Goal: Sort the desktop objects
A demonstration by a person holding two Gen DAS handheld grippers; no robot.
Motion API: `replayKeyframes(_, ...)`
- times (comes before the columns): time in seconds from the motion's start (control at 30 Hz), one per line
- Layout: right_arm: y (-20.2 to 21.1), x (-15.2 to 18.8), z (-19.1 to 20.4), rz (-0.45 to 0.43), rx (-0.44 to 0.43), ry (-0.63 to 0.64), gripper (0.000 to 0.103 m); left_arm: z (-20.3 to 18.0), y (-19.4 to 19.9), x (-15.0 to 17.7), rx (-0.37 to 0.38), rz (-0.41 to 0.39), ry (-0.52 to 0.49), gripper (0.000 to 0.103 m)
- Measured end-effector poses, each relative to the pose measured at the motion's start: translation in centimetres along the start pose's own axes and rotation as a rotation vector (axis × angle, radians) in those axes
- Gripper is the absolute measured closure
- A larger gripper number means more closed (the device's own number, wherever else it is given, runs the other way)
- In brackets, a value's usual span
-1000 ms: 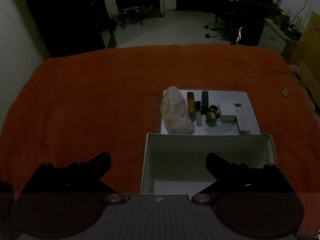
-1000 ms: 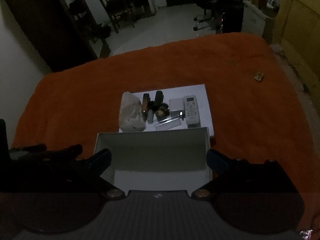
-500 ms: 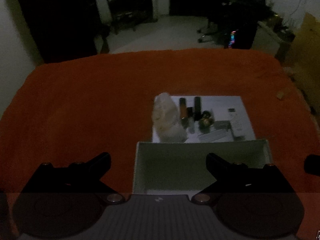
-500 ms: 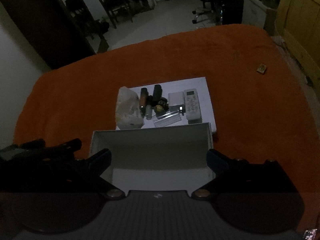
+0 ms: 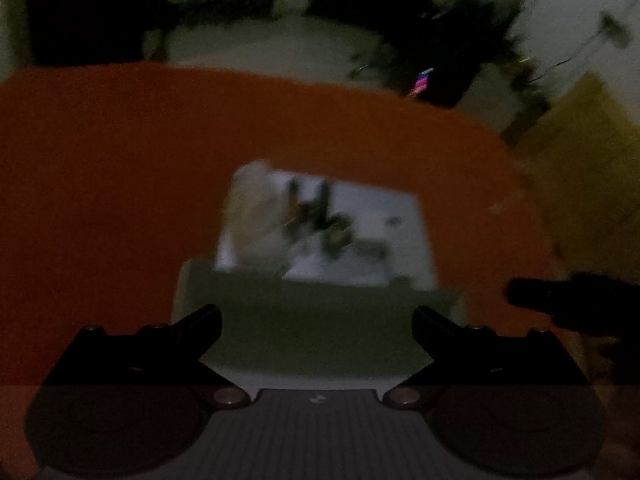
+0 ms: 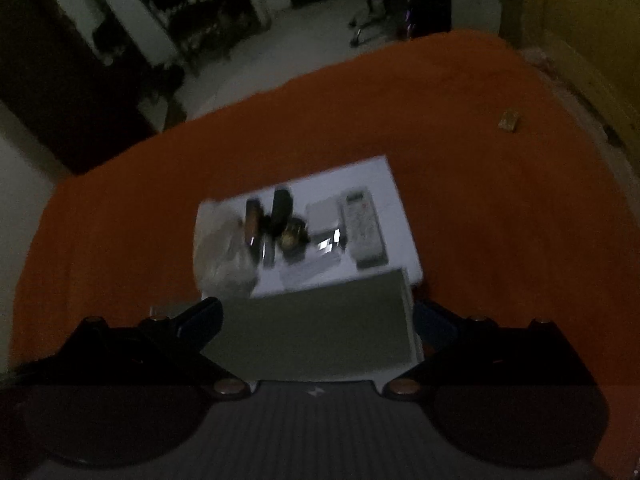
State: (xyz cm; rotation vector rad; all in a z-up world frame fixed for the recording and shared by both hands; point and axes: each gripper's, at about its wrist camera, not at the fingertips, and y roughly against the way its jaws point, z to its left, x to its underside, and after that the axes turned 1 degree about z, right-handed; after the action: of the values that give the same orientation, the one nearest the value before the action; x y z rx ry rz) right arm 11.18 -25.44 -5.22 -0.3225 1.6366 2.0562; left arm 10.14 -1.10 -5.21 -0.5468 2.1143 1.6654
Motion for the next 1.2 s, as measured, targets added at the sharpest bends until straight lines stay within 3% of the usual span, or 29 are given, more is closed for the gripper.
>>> replayKeyframes(0.07, -0.3, -0.6, 0.0, -0.027, 0.016, 0.024, 0.0, -0.9, -0.3, -0.5, -0.021, -0.024, -0.076, 0.0)
replayKeyframes(0.13, -0.9, -1.4, 0.3, -0.025, 0.022, 0.066, 0.0, -1.4, -1.3, -1.2, -0.038, 0.011, -0.126, 0.0)
replayKeyframes(0.27, -3.1, -3.3, 0.5, 0.032, -0.022, 0.092, 0.0, -0.8, -3.7, -3.1, -0.084, 0.041, -0.095, 0.0)
replayKeyframes(0.43, -6.2, -5.7, 0.2, -0.006, 0.006, 0.049, 0.0, -0.7, -7.1, -5.1, -0.179, 0.015, -0.166, 0.001)
replayKeyframes(0.6, -9.1, -8.3, -0.3, -0.006, 0.012, 0.048, 0.0, 0.1, -9.8, -6.0, -0.16, 0.023, -0.167, 0.001)
replayKeyframes(0.83, -12.2, -10.4, 0.0, -0.002, 0.021, 0.095, 0.0, 0.5, -13.4, -6.9, -0.214, 0.012, -0.199, 0.001)
replayKeyframes(1.0, -14.2, -10.4, 0.4, -0.005, 0.001, 0.156, 0.0, 1.1, -15.2, -7.8, -0.237, -0.019, -0.191, 0.001)
replayKeyframes(1.13, -16.1, -10.0, -0.3, -0.016, -0.063, 0.144, 0.004, 1.4, -16.6, -8.4, -0.233, -0.022, -0.188, 0.001)
replayKeyframes(1.2, -16.8, -9.9, -0.8, -0.025, -0.081, 0.124, 0.004, 1.2, -17.1, -8.4, -0.266, -0.041, -0.215, 0.001)
